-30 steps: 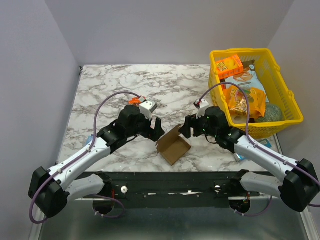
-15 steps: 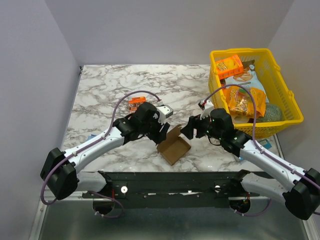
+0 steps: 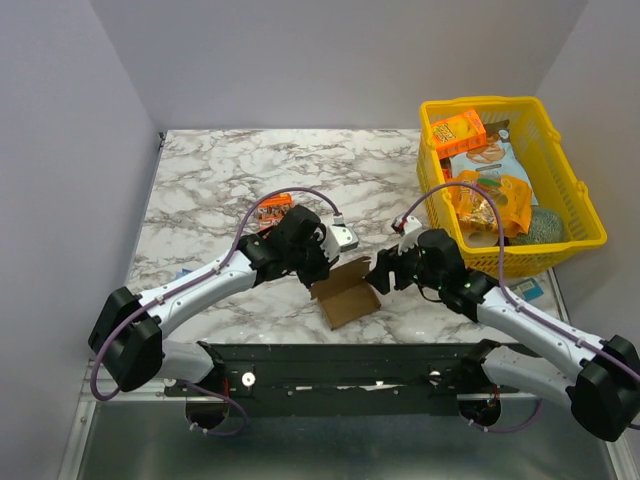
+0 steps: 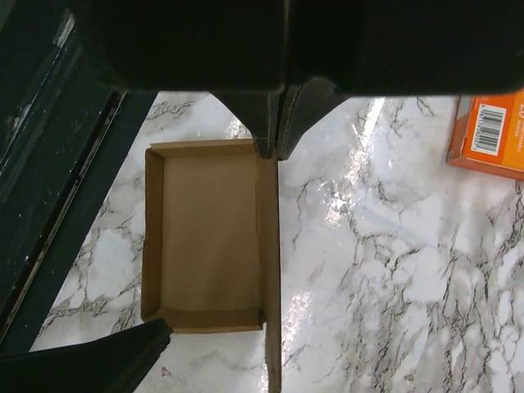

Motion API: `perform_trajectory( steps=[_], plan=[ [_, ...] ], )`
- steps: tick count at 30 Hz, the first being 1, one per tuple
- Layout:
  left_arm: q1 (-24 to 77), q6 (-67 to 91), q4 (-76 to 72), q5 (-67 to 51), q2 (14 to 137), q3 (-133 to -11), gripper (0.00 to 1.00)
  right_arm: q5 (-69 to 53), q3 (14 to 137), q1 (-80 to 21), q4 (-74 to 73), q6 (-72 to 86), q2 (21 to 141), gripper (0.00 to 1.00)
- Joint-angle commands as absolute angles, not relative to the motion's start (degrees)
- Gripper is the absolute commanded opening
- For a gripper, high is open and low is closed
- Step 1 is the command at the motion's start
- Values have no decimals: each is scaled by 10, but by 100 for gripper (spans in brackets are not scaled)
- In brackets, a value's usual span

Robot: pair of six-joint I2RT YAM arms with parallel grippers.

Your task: Fold the paper box

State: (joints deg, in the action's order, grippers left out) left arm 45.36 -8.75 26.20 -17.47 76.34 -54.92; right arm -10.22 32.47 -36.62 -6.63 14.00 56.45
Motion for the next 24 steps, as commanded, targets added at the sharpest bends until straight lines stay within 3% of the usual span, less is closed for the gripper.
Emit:
perform_trajectory(
  steps=[1,15,24],
  plan=[
    [455,-148,266,-198,745,-551,0,-112,301,-362,-19,108,581,76],
    [456,-174,301,-237,738,-559,0,-137,252,-362,147,40,633,73],
    [455,-166,284,-228,730,-549,0,-179,244,-363,163,35,632,42]
  ],
)
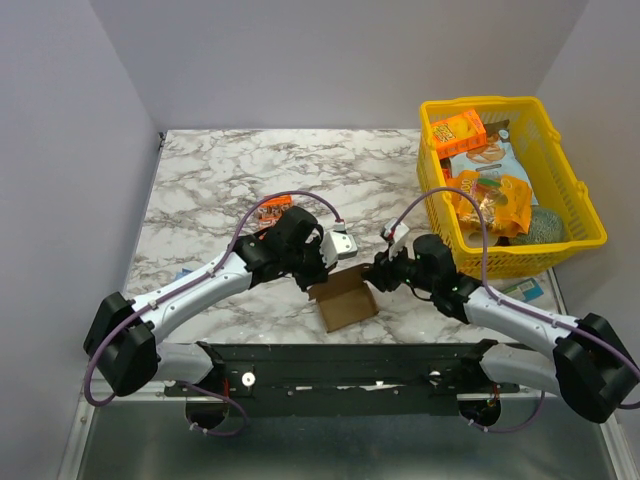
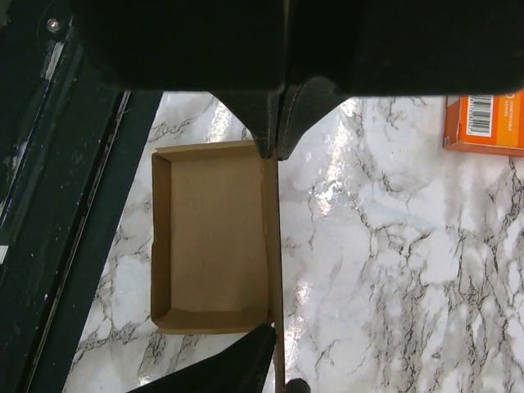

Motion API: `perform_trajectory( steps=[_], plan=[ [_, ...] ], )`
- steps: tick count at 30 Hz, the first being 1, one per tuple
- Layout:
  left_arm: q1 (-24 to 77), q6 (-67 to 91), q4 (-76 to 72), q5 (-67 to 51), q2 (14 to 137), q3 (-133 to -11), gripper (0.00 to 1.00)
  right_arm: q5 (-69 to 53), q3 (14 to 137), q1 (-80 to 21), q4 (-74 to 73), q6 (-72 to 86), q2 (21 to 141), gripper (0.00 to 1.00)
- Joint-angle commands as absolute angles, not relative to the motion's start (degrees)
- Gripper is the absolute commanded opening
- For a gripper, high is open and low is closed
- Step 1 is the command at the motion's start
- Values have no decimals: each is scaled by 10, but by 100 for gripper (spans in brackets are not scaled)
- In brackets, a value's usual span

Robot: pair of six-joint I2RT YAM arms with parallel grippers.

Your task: Fold the paper box

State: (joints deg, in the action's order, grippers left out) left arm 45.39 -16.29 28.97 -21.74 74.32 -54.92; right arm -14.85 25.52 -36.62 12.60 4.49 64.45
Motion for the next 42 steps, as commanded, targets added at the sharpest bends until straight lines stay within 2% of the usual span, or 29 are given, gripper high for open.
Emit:
perform_trajectory(
  steps=[1,6,7,10,17,20,27,40,41,42],
  plan=[
    [455,-165,284,-229,729,-548,0,-185,243,-363,165,35,632,37],
    [455,-157,275,-220,729,-548,0,-206,244,-368,171,36,641,28],
    [455,-153,273,-217,729,-548,0,-207,247,-370,171,35,642,21],
    [455,-146,265,-210,730,-548,0,-205,251,-376,171,39,652,14],
    [456,-128,251,-198,743,-554,0,-171,252,-405,184,55,652,11],
    [456,-120,240,-201,744,-553,0,-132,258,-424,185,79,658,7],
    [456,-109,231,-206,753,-554,0,27,280,-498,178,143,677,6],
    [462,-94,223,-188,753,-553,0,141,322,-557,154,195,717,1],
    [462,-89,223,-179,753,-555,5,148,322,-558,151,195,716,1],
    [461,-77,222,-170,751,-559,30,165,320,-558,142,196,714,1]
  ],
)
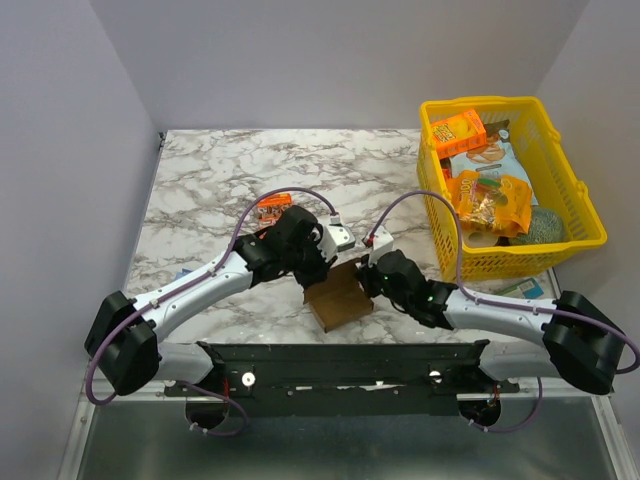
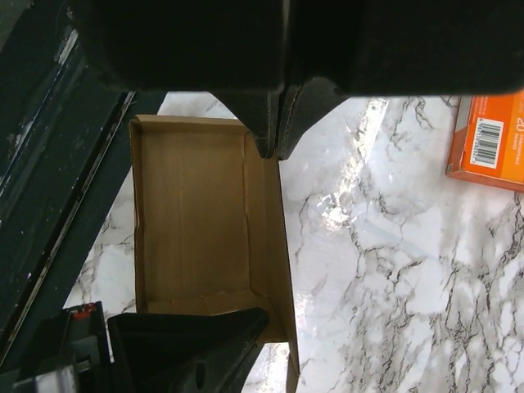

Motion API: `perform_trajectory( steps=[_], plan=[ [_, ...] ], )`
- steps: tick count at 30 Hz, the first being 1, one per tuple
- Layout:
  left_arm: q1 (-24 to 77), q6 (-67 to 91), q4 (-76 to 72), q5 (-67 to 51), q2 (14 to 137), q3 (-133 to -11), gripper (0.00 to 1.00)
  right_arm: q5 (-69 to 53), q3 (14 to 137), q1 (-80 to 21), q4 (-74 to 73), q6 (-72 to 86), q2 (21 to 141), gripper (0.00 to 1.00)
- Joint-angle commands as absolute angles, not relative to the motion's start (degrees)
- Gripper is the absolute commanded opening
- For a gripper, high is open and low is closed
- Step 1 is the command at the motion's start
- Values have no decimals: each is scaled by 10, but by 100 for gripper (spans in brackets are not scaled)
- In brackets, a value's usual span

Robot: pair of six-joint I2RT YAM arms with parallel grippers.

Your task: Fold the paper box

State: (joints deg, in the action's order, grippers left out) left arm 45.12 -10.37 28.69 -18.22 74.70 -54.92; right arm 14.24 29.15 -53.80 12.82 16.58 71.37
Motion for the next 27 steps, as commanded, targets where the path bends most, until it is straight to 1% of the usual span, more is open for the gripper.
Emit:
perform_trajectory(
  steps=[1,2,3,4,5,6,7,8,12,16,18,19,20,22,24,27],
  plan=[
    [461,-72,221,-148,749,-562,41,172,318,-557,139,192,710,1],
    [458,-69,219,-140,743,-562,52,179,316,-557,136,189,706,1],
    [455,-64,216,-128,739,-566,72,191,313,-557,131,181,699,1],
    [454,-44,214,-114,735,-568,78,194,306,-557,131,173,694,1],
    [454,-21,216,-47,730,-571,84,193,302,-557,133,164,689,1],
    [455,-3,223,-20,719,-583,94,188,298,-557,137,145,686,1],
    [455,56,224,10,709,-582,96,185,291,-557,138,135,679,1],
    [455,75,195,44,695,-572,98,182,289,-557,137,129,679,1],
    [454,114,90,76,590,-448,99,178,289,-557,127,103,679,1],
    [434,123,40,67,544,-375,99,159,291,-556,123,82,684,1],
    [401,133,-23,43,537,-324,99,141,292,-555,122,72,686,1],
    [386,135,-51,-20,538,-306,99,130,292,-551,122,69,687,1],
    [352,137,-109,-49,539,-290,99,116,292,-548,122,67,688,1],
    [324,137,-161,-110,544,-253,99,76,289,-531,118,62,687,1],
    [301,126,-204,-131,551,-238,98,42,287,-517,114,54,679,1],
    [284,94,-210,-143,573,-240,95,5,283,-502,113,42,670,1]
  ],
)
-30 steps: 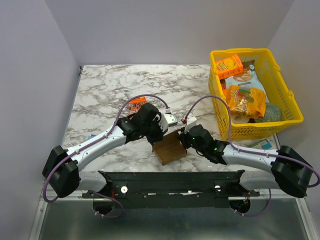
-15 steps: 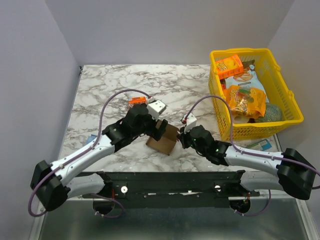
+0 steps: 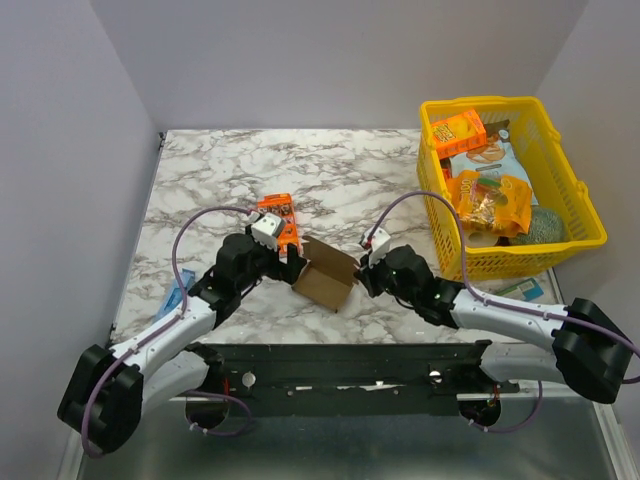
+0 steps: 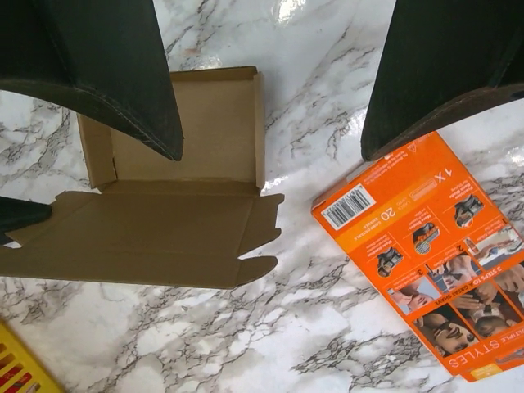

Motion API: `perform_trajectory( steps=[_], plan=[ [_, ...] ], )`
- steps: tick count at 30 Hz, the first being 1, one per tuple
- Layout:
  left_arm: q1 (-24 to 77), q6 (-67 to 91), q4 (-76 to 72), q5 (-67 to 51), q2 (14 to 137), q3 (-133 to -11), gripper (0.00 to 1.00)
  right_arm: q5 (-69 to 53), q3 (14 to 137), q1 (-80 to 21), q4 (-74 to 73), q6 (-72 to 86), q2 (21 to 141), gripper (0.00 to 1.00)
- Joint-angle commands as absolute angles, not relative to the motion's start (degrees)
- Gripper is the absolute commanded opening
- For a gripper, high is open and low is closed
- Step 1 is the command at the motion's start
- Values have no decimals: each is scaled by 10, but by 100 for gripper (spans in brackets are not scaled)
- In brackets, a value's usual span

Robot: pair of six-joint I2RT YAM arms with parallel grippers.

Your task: Fold the paper box

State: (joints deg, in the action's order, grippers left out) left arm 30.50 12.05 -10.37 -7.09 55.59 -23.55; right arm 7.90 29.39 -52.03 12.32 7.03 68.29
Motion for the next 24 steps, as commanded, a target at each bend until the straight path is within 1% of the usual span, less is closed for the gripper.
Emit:
perform_trajectory(
  steps=[1,5,6,7,9,17,20,23,24],
  plan=[
    [280,90,-212,-146,580,-241,93,4,285,-497,112,39,666,1],
    [266,87,-237,-178,613,-238,83,-45,292,-479,97,26,664,1],
    [265,87,-244,-191,624,-234,78,-49,292,-476,93,22,664,1],
    [262,88,-250,-192,629,-233,76,-56,293,-475,93,21,664,1],
    [258,86,-264,-205,649,-235,73,-60,292,-471,93,20,667,1],
    [245,84,-297,-220,709,-247,73,-69,294,-469,90,19,669,1],
    [240,82,-307,-235,729,-251,70,-69,296,-468,88,19,670,1],
    [239,90,-329,-250,737,-248,58,-63,297,-469,87,20,672,1],
    [239,90,-329,-253,743,-250,51,-61,296,-468,86,21,674,1]
  ],
)
